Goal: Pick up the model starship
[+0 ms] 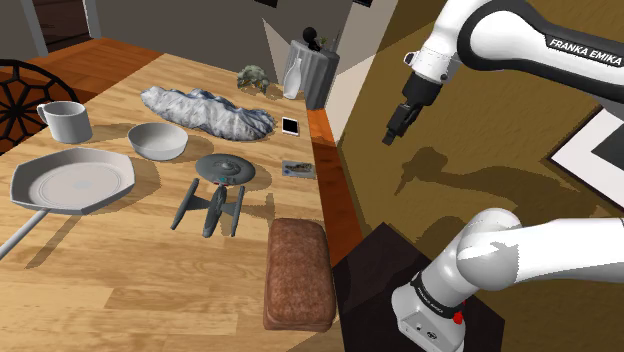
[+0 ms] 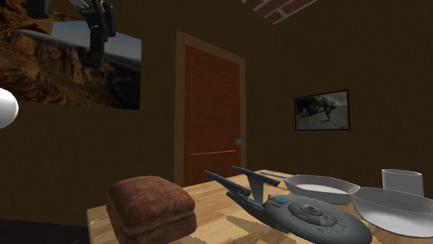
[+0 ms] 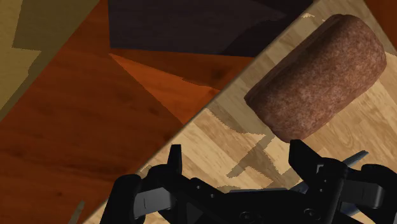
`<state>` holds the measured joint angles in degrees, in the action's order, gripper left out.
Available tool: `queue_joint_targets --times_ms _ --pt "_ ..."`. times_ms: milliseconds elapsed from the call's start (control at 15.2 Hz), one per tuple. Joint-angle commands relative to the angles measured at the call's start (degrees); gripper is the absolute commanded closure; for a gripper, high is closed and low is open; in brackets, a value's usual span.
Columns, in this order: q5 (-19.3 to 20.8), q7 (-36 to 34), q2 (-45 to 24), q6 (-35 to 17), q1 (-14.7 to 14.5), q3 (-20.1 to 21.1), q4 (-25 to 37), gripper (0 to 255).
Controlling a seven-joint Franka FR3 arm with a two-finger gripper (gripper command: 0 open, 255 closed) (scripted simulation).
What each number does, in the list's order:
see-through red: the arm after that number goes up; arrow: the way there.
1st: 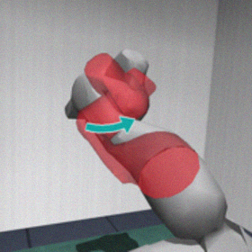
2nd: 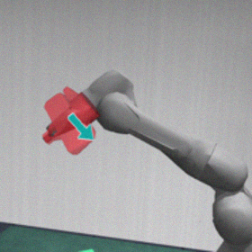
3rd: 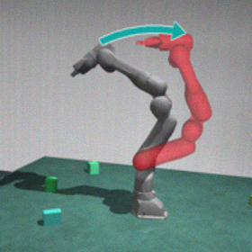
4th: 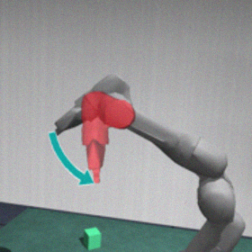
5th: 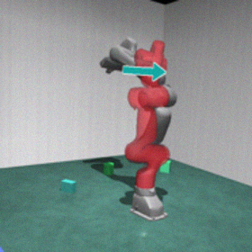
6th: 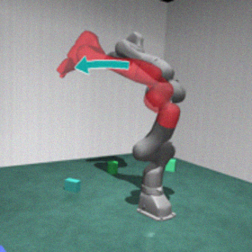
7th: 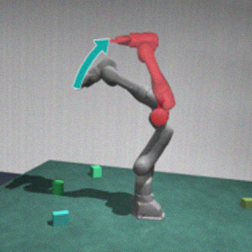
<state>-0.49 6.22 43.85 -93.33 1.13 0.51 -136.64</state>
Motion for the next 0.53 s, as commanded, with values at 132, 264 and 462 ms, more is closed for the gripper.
queue_joint_targets --times_ms 132,264,462 --pt "-1.62 -4.47 -1.62 -2.53 0.00 2.48 -1.12 0" --pt "-3.13 -8.90 -3.69 -5.15 -0.01 4.93 -1.84 0" --pt "-5.11 -15.46 -7.59 -9.20 0.10 8.57 -2.19 0"
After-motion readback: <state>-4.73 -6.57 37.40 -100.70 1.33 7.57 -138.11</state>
